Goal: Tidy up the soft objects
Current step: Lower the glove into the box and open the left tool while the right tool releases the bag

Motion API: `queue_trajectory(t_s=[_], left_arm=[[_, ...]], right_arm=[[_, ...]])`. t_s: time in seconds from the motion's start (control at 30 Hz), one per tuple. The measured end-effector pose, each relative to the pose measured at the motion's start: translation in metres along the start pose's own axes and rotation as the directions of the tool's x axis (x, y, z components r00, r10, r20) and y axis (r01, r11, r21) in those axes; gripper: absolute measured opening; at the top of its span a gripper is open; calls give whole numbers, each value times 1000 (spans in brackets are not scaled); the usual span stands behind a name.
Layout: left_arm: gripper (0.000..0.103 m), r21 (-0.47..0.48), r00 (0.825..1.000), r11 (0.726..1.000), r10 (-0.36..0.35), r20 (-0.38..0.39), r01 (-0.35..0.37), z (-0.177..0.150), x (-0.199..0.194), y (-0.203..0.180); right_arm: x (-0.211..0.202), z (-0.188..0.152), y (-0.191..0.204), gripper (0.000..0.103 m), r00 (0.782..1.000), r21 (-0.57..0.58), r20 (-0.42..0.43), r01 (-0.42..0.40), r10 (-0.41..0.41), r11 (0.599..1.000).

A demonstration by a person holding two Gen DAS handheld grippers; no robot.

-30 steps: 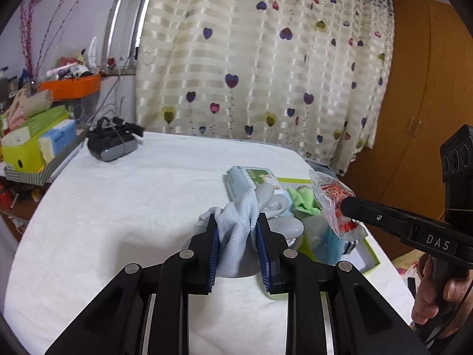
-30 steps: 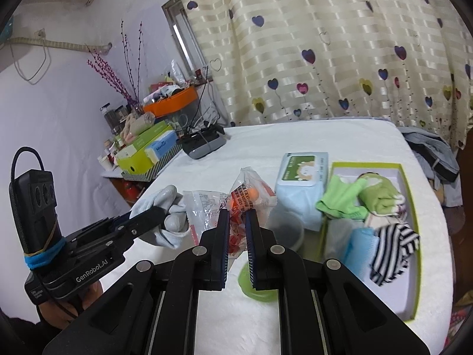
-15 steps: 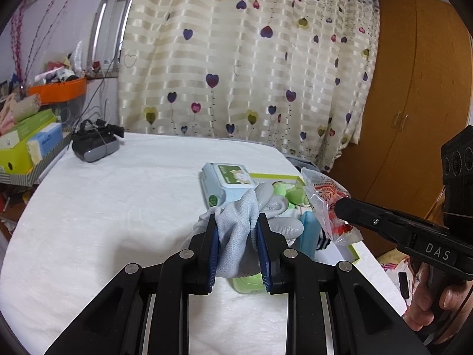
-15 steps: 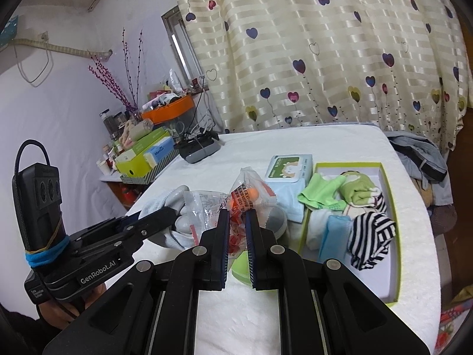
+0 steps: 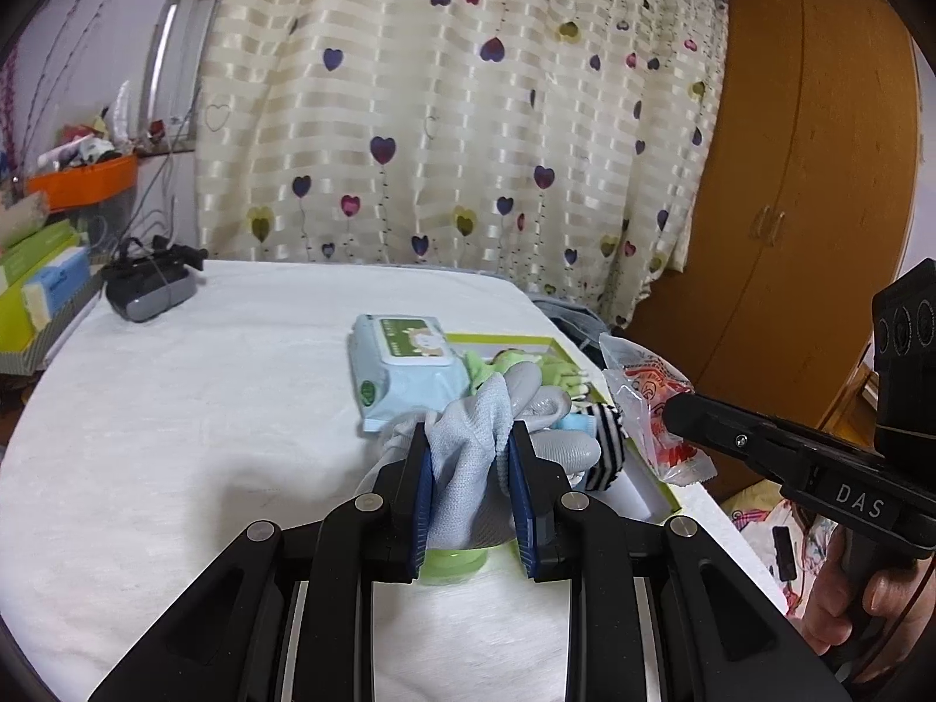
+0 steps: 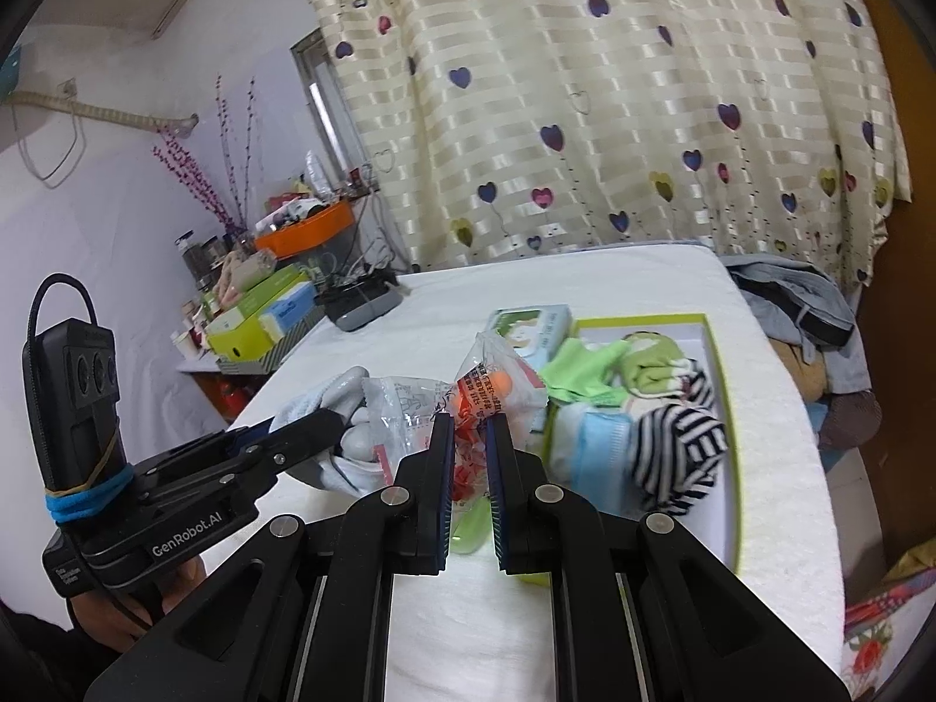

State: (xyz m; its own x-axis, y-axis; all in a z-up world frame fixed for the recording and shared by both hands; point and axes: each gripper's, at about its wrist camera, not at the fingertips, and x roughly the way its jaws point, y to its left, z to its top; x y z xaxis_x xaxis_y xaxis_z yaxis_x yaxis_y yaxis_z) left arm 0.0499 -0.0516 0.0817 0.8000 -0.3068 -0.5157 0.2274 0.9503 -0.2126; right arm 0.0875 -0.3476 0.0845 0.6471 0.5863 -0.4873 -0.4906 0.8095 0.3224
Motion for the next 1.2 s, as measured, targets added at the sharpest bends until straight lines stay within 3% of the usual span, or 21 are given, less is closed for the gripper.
queue_trajectory(t_s=[0.37, 1.2], left_arm=[[22, 31, 998, 998, -48, -51, 49, -3, 30, -32], [22, 83, 972, 991, -81, -220, 102, -33, 100, -73]], right_arm=[[-8, -6, -42, 11, 999, 61, 3, 45, -45, 997], [19, -37, -102, 11, 989, 124, -118, 100, -85, 987]])
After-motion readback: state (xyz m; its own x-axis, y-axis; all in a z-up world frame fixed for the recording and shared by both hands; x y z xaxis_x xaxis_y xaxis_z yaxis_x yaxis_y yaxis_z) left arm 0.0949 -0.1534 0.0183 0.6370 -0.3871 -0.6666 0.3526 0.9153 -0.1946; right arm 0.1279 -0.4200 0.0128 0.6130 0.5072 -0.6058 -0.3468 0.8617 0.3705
